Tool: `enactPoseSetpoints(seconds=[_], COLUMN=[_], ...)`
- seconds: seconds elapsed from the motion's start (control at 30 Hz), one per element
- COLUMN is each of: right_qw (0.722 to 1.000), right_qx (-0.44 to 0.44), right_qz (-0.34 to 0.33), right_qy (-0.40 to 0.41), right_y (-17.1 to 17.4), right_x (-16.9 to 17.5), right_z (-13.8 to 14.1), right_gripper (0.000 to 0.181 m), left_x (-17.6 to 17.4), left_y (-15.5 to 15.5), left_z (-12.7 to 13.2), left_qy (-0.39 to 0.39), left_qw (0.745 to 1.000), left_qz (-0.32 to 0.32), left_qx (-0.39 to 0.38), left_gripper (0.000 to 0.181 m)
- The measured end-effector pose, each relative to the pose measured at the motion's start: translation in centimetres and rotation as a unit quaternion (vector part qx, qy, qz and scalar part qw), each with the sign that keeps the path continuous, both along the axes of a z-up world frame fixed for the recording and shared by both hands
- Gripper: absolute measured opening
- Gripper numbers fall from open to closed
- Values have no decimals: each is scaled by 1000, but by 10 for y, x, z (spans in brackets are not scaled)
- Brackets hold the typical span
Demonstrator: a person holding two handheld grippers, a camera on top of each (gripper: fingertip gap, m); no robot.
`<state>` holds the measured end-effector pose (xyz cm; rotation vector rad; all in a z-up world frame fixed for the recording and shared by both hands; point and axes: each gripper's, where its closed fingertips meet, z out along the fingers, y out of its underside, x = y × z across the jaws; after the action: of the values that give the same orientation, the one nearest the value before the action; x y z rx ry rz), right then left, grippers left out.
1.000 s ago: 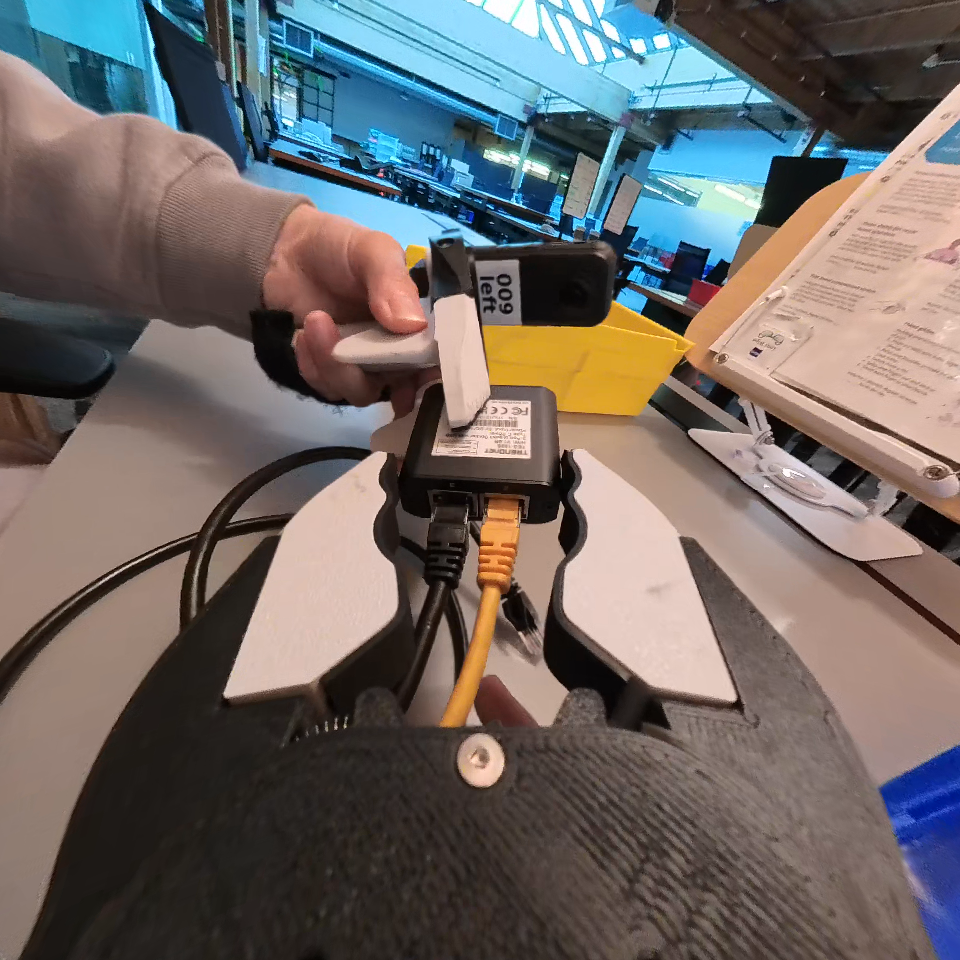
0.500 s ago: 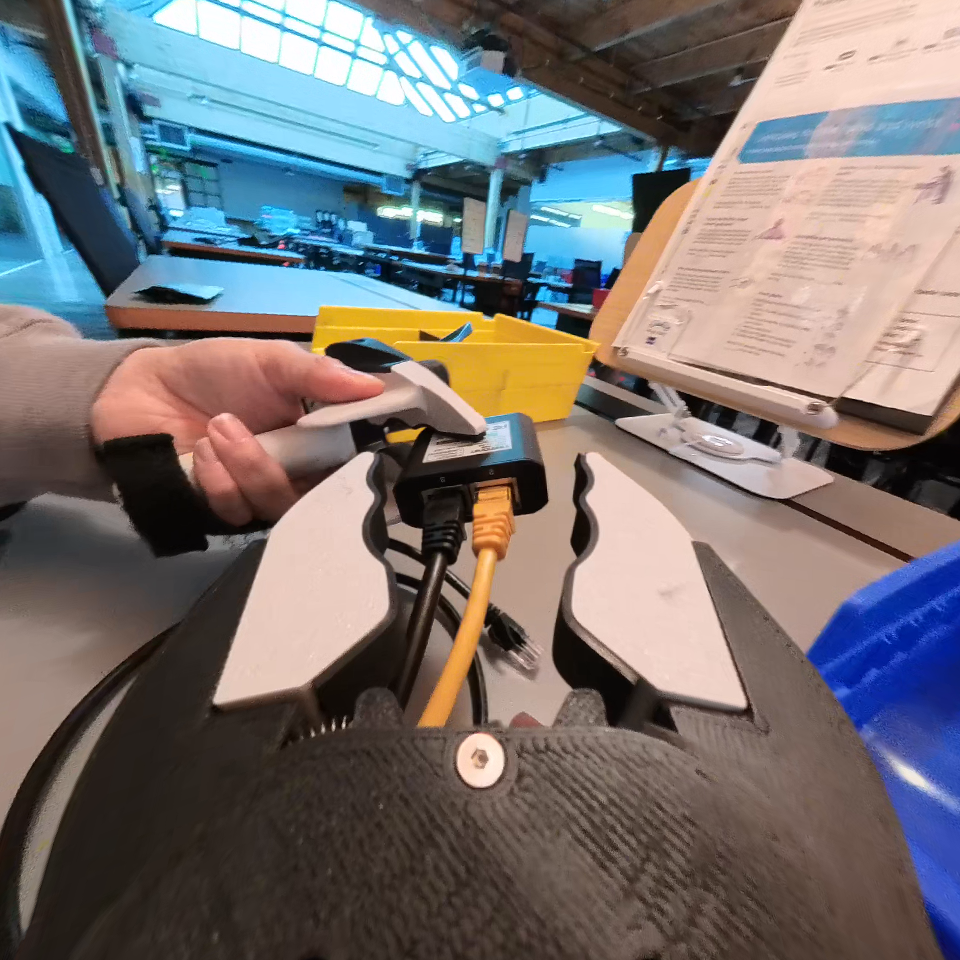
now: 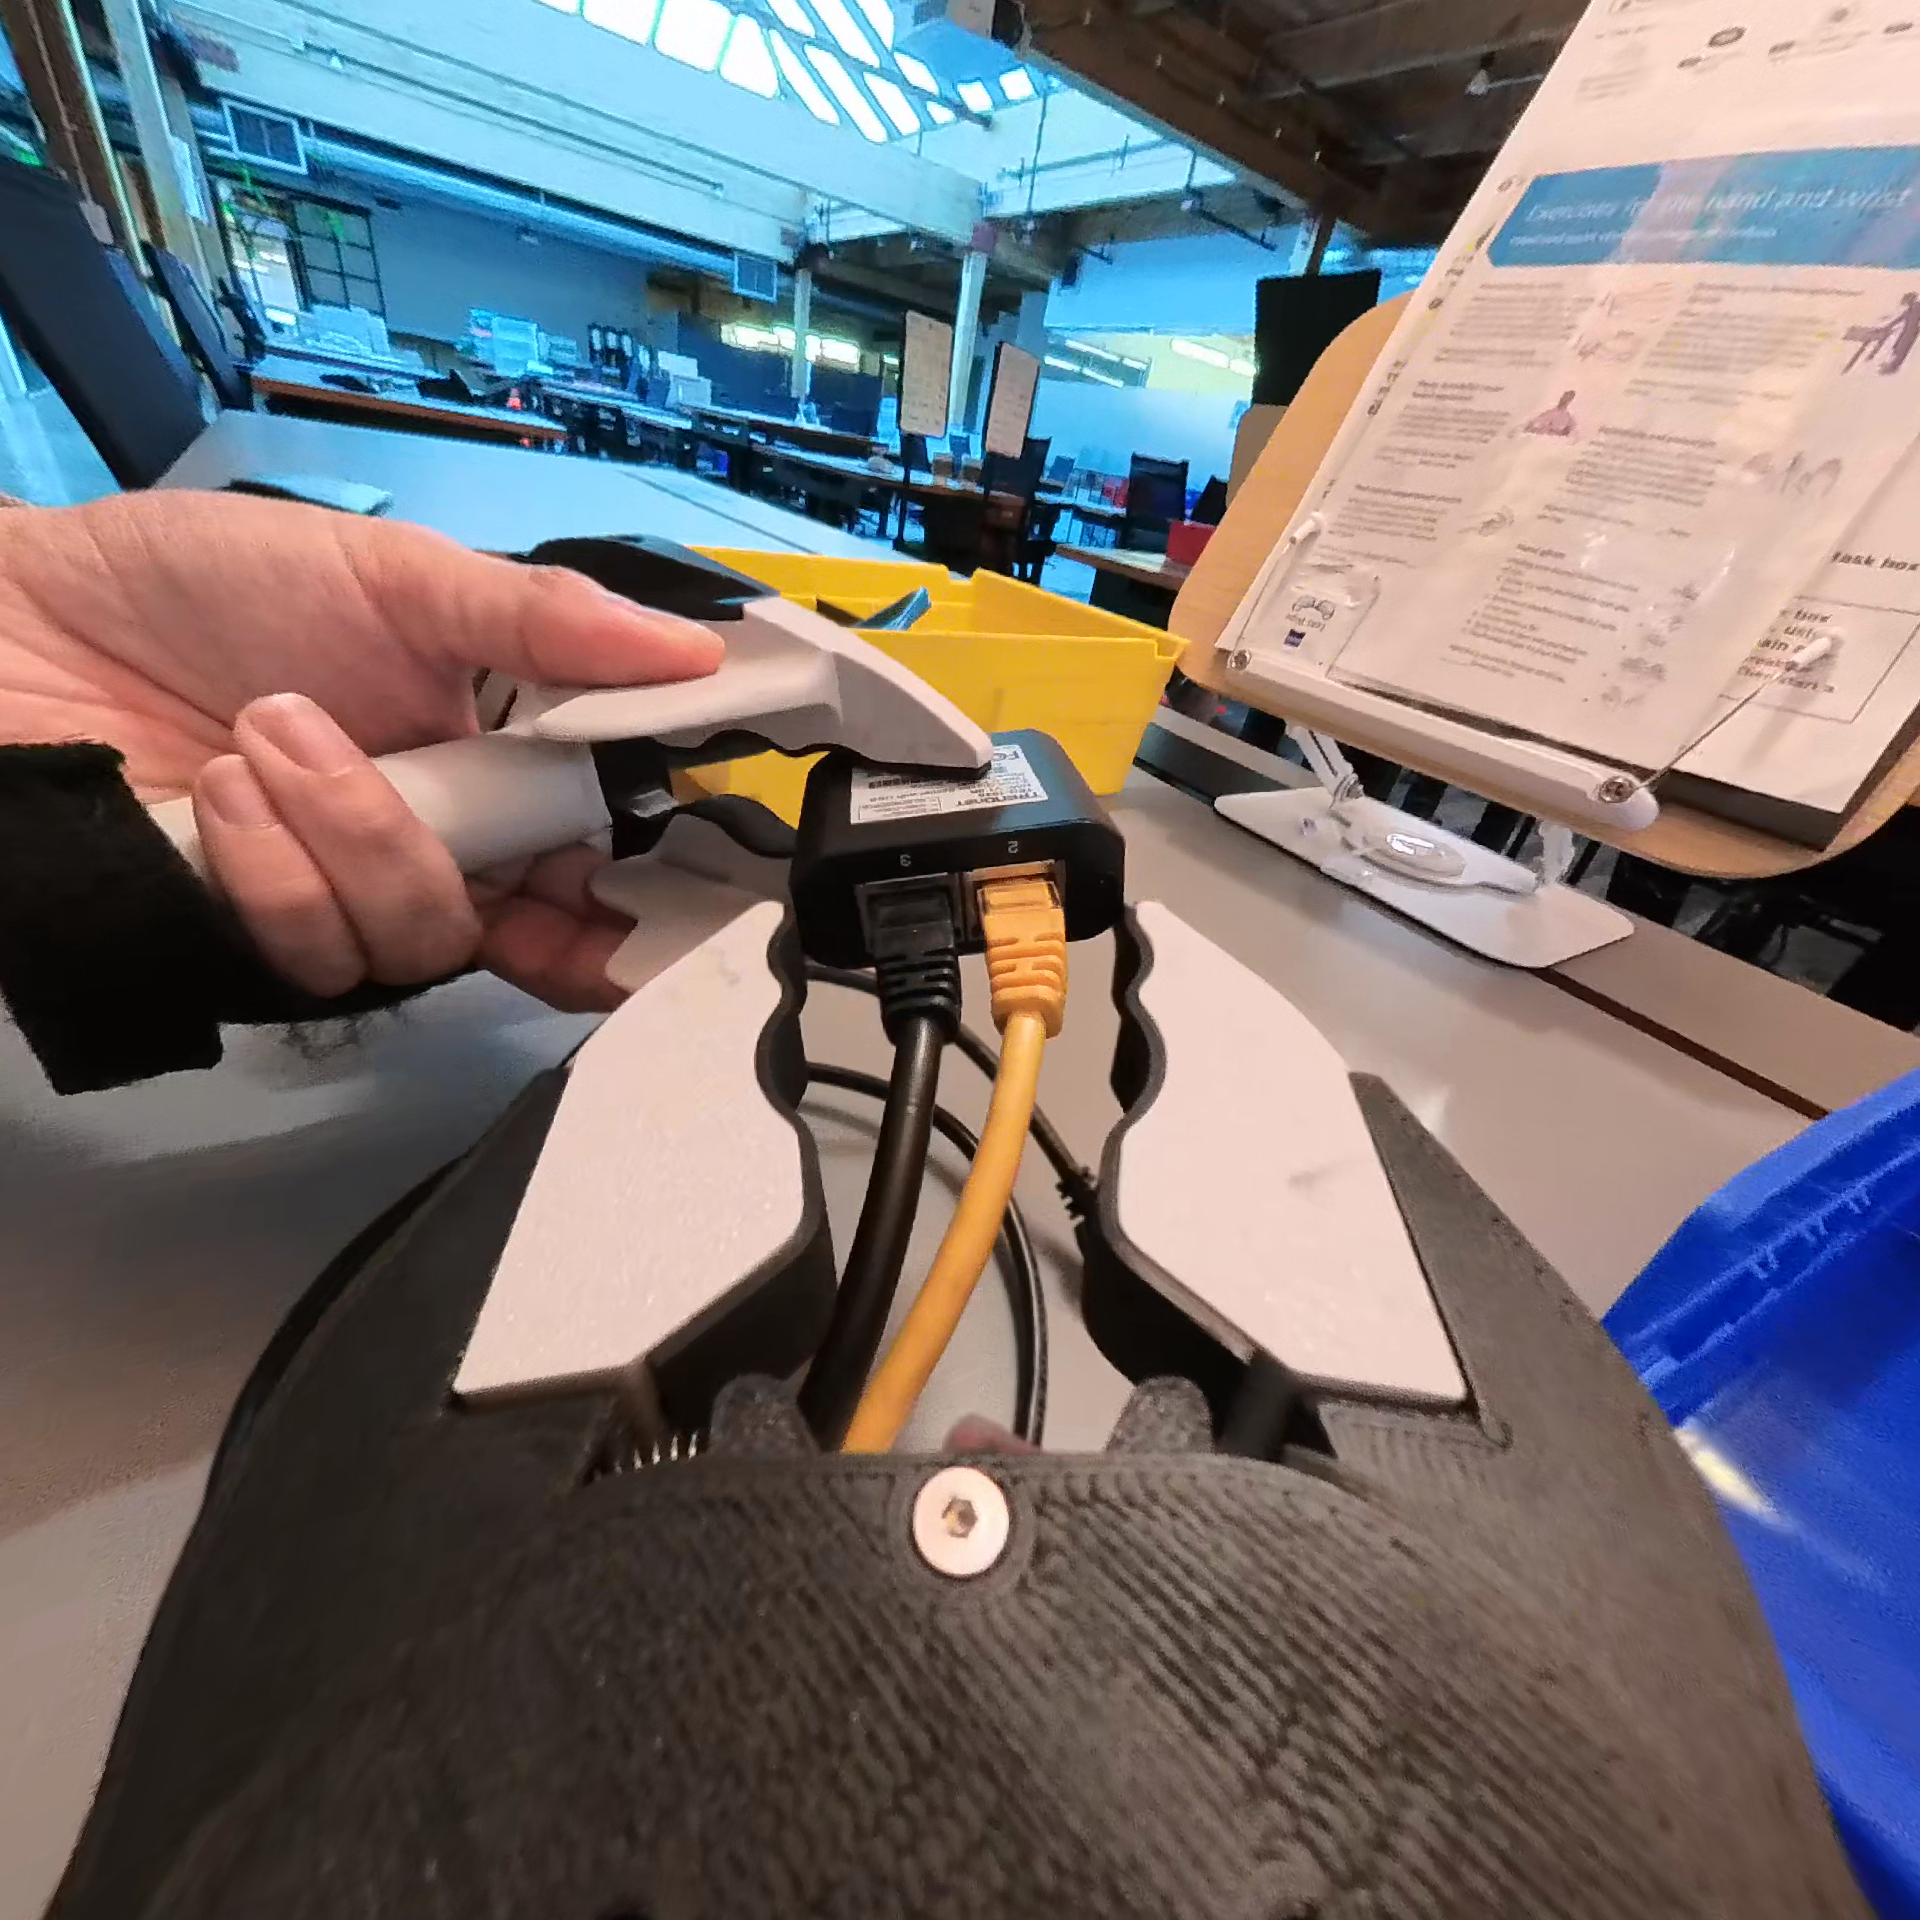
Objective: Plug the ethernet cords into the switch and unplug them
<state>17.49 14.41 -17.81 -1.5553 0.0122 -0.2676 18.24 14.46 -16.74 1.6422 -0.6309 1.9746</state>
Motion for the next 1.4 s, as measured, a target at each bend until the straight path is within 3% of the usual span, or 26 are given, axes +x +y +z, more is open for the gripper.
enactPoseSetpoints(seconds=[0.2, 0.4, 0.5, 0.57, 0.63, 0.73, 0.8, 0.87, 0.9, 0.93, 1.0, 1.13, 1.2, 1.3, 1.4], right_qw=[999, 999, 998, 996, 993, 992, 989, 990, 990, 991, 992, 993, 993, 993, 991], right_qx=[50, 44, 47, 70, 87, 85, 102, 99, 94, 89, 79, 84, 84, 83, 87], right_qz=[8, 19, 22, 32, 42, 39, 40, 39, 42, 43, 43, 39, 40, 52, 65], right_qy=[-1, 18, 22, 52, 73, 80, 94, 98, 93, 90, 87, 78, 78, 72, 76], right_y=[-5, -8, -11, -17, -26, -37, -40, -39, -38, -36, -34, -35, -35, -35, -36], right_x=[-1, 1, -1, 1, 7, 16, 19, 21, 19, 18, 17, 16, 16, 12, 10], right_z=[11, 9, 10, 16, 21, 17, 20, 19, 18, 17, 15, 17, 17, 17, 18], right_gripper=[57, 56, 57, 57, 57, 56, 56, 56, 56, 56, 56, 56, 56, 56, 56], left_x=[1, 2, -3, -9, -18, -26, -22, -20, -22, -22, -14, 11, 20, 28, 22], left_y=[-3, -8, -12, -7, 10, 70, 139, 226, 259, 279, 296, 285, 287, 275, 280], left_z=[0, 0, 7, 27, 46, 67, 59, 39, 29, 20, 5, -14, -30, -25, -2], left_qy=[5, 1, -65, -126, -193, -237, -181, -47, 18, 61, 106, 105, 125, 99, 66], left_qw=[1000, 1000, 991, 977, 948, 880, 804, 723, 705, 714, 764, 868, 872, 891, 852], left_qz=[0, -17, -39, -45, -38, 13, 56, 101, 110, 107, 103, 94, 96, 96, 118], left_qx=[-11, 2, 110, 164, 251, 412, 564, 682, 700, 689, 628, 477, 464, 432, 505], left_gripper=[23, 23, 25, 47, 48, 50, 49, 46, 46, 44, 42, 41, 44, 15, 14])
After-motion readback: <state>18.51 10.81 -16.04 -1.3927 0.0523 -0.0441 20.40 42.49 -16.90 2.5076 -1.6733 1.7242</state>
